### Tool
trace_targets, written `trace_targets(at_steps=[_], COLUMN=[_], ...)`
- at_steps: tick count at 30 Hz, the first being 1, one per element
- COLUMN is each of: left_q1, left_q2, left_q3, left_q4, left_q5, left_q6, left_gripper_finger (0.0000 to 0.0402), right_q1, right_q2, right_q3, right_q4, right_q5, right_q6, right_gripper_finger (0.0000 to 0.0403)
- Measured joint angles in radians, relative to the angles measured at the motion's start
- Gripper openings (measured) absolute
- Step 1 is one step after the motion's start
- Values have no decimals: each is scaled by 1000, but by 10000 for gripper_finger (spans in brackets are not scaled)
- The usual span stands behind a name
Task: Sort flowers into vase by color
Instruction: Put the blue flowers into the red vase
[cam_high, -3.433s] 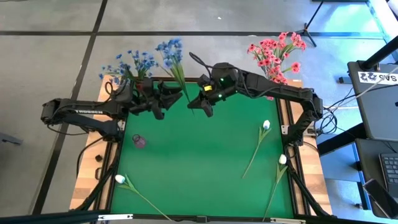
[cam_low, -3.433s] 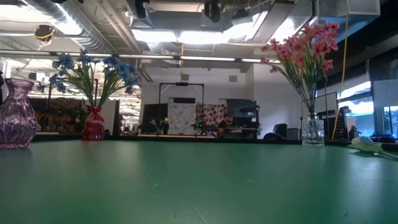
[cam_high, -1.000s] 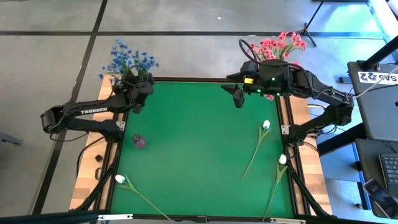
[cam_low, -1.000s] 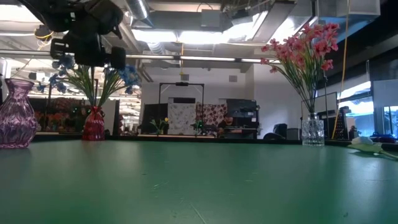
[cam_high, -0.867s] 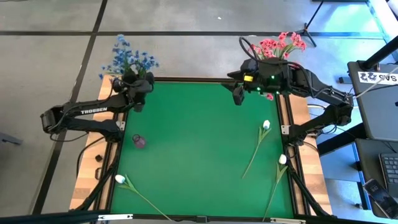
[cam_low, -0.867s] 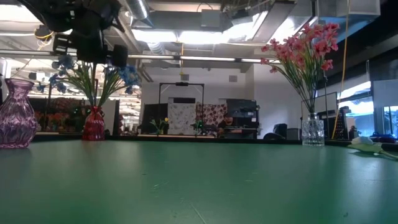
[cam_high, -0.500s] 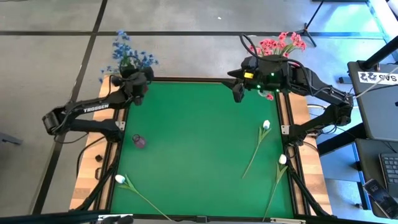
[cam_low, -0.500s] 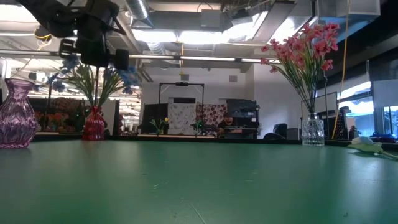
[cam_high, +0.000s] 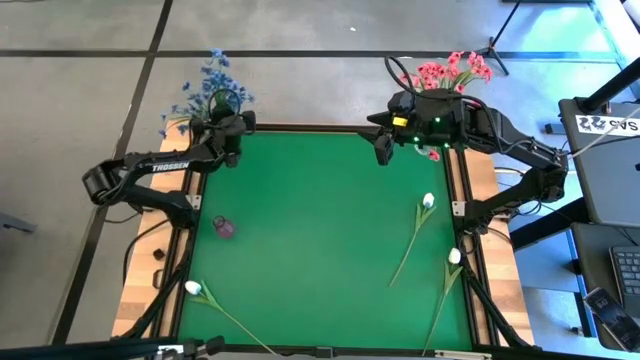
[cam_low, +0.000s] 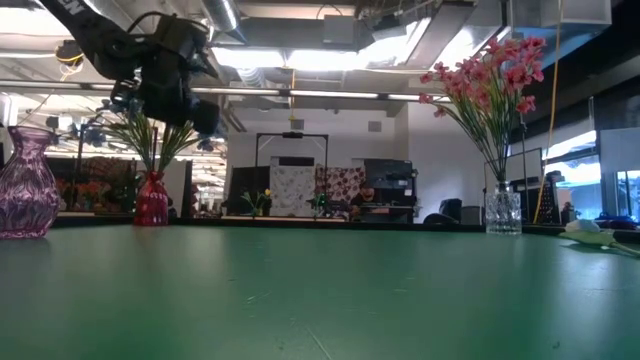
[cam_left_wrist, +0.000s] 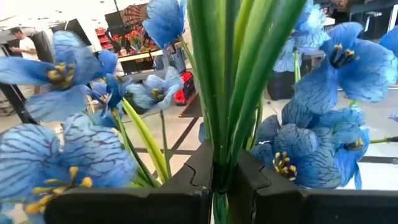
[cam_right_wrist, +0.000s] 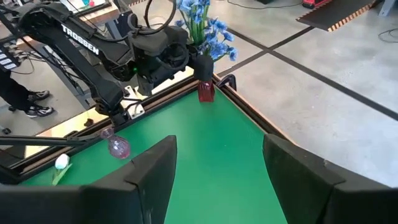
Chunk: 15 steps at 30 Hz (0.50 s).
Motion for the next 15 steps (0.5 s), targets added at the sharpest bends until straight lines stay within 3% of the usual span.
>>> trace_targets(at_steps=[6,15], left_q1=[-6,-6], left_q2=[0,-9], left_q3=[0,0], left_q4=[-83,-234], left_q5=[5,129], left_q6=[-43,-236], left_gripper_finger=[44,100], right_q1=[0,0], right_q2=[0,0], right_q3=[0,0], right_q4=[0,-3], right_q5=[6,13], right_q6=[-8,3], right_gripper_finger=[239,239])
